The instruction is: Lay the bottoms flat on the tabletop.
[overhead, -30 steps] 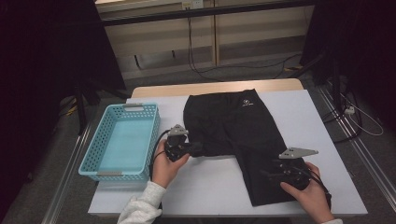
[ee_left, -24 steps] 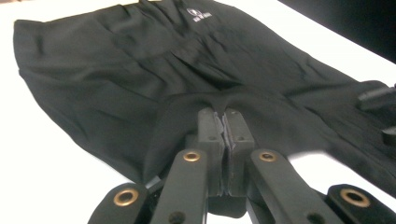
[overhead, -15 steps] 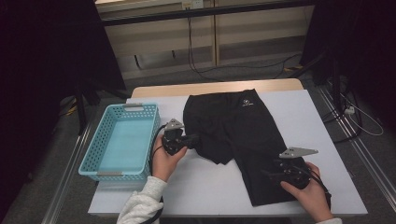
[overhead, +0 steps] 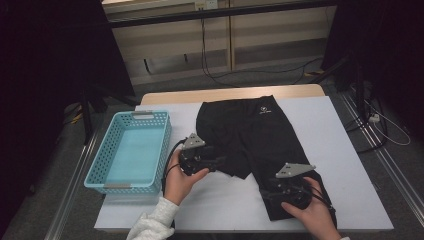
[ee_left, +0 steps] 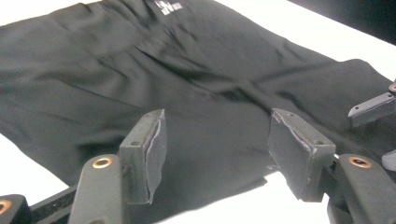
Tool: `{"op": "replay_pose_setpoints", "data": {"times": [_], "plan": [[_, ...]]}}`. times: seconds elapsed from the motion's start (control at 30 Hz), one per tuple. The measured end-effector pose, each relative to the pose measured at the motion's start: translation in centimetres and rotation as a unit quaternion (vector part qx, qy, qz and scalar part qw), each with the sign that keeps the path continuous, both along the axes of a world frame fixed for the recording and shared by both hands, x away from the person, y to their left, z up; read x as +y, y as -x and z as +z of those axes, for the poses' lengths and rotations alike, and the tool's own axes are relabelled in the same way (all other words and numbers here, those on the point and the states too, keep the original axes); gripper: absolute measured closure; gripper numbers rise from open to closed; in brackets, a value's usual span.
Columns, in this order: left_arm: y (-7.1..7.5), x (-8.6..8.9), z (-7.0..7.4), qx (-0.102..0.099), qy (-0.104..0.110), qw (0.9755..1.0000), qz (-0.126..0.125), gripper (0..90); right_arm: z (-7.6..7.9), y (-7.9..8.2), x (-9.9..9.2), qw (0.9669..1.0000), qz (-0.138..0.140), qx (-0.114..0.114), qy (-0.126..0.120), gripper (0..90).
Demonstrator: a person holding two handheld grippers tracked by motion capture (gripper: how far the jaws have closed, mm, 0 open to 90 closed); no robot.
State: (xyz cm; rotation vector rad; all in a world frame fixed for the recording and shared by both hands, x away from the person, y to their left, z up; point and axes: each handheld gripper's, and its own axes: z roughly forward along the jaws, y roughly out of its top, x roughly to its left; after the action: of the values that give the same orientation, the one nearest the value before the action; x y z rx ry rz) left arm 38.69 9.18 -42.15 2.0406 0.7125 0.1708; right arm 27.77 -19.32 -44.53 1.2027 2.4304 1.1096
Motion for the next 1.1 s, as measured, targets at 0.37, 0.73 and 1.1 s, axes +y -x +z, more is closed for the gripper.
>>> {"op": "replay_pose_setpoints", "data": {"times": [0.37, 0.73, 1.1], "plan": [[1.1, -3.3, -2.8, 0.001, -0.054, 0.9979, -0.037, 35.3, -0.1, 0.1, 0.3, 0.9995, 0.01, 0.007, 0.029, 87.6], [1.3, -4.2, -3.5, 0.001, -0.084, 0.9956, -0.043, 62.4, 0.0, 0.3, 0.6, 0.9997, 0.015, -0.005, 0.017, 57.7], [0.9, -2.2, -1.2, 0.05, -0.055, 0.9965, -0.038, 88.3, 0.3, 0.0, -0.3, 0.9991, -0.002, -0.04, -0.016, 37.1]]}}
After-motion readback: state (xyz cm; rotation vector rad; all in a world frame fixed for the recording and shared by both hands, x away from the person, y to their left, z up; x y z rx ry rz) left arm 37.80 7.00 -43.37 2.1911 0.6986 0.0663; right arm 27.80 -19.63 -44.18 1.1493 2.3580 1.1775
